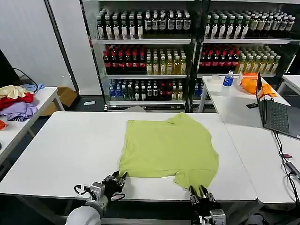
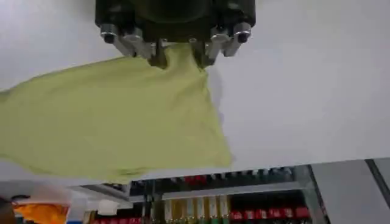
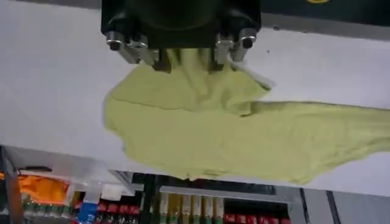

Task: Fold and organize the clothes.

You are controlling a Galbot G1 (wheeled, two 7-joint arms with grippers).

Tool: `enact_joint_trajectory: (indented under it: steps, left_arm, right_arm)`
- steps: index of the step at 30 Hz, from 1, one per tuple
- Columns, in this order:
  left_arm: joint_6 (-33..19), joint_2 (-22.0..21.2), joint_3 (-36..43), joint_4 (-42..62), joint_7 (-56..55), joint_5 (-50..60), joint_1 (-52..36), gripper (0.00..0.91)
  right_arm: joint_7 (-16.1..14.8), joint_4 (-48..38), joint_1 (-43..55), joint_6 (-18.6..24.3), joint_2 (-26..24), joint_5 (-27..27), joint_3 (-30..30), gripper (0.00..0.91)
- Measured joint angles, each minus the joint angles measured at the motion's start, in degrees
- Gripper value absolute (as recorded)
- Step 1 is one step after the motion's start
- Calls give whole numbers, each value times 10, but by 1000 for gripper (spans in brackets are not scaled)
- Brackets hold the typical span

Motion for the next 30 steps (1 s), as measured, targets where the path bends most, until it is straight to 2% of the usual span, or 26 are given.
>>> enact_joint_trajectory:
  steps: [12, 22, 30]
  left_arm:
    - [0, 8, -11, -19, 2, -20, 15, 30]
    - [-8, 23, -44, -94, 3, -31, 69, 30]
    - [-11, 34, -63, -143, 2, -40, 96, 30]
  right_arm:
    - [-1, 40, -28, 7, -9, 7, 15, 0]
    - [-5, 111, -55, 12, -24, 14, 49, 0]
    - [-10, 122, -37, 20, -40, 16, 73, 0]
